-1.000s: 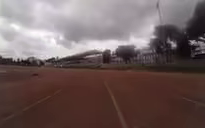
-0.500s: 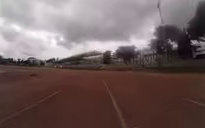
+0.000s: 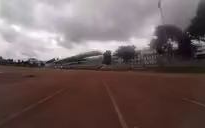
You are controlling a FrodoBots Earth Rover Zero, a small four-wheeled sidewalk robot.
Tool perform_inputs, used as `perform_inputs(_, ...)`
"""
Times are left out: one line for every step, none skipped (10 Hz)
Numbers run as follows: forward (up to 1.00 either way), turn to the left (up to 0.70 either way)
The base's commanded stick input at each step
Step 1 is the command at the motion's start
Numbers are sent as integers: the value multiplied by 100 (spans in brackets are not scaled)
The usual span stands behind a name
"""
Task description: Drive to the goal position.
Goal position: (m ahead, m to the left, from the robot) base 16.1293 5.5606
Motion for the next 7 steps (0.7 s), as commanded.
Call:
perform_inputs(70,0)
perform_inputs(70,0)
perform_inputs(70,0)
perform_inputs(70,0)
perform_inputs(70,0)
perform_inputs(70,0)
perform_inputs(70,0)
